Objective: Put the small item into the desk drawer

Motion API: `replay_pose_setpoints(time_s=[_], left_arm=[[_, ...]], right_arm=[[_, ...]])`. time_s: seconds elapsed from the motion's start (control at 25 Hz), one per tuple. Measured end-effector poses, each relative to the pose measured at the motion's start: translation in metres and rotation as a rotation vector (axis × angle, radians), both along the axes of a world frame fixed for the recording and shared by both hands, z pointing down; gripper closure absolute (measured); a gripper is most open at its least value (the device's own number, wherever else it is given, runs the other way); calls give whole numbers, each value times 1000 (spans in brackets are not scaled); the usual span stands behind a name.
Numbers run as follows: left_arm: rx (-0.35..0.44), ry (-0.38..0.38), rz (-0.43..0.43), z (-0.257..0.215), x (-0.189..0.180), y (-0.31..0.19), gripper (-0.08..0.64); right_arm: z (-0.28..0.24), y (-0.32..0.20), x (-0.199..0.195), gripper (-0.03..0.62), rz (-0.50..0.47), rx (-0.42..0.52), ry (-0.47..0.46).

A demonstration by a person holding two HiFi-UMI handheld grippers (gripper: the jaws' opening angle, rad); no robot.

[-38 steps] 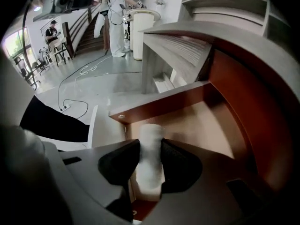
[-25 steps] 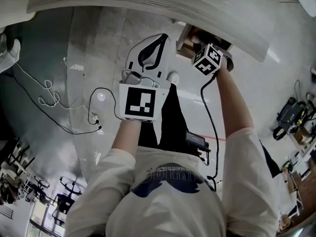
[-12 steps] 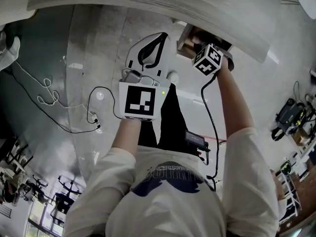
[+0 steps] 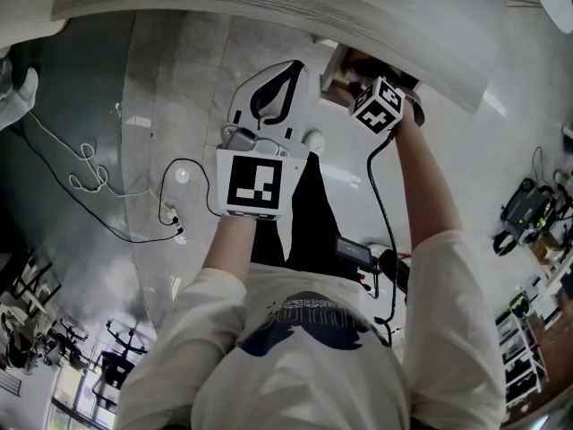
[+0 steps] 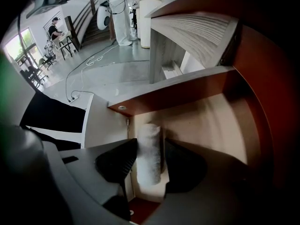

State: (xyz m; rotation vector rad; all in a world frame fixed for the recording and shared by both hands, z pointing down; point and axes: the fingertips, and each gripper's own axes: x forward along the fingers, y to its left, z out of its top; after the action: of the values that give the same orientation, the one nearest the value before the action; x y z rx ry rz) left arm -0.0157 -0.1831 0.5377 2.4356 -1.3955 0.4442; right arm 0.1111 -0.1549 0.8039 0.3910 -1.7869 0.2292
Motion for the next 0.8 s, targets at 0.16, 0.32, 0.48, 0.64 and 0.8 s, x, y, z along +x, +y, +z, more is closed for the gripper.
replay_pose_setpoints(time_s=[0.16,0.32,0.48,0.64,0.8], left_arm=[[0,2,-4,-2,-1,-2,552],[-7,3,-9,-2,-3,-3,552],[-13,-2,-9,0,-4,-4,552],[-16,-4,-10,1,-4,-4,552],[-17,-4,-8,1,-3,-5,552]], right_arm=[[0,1,-1,399,-3,-23,-3],[-2,4,-3,383,0,-52,-12],[-1,3,-2,380,-1,-58,-16],[-3,5,-3,371,2,-76,-26],[-5,7,-5,356,3,-97,-32]])
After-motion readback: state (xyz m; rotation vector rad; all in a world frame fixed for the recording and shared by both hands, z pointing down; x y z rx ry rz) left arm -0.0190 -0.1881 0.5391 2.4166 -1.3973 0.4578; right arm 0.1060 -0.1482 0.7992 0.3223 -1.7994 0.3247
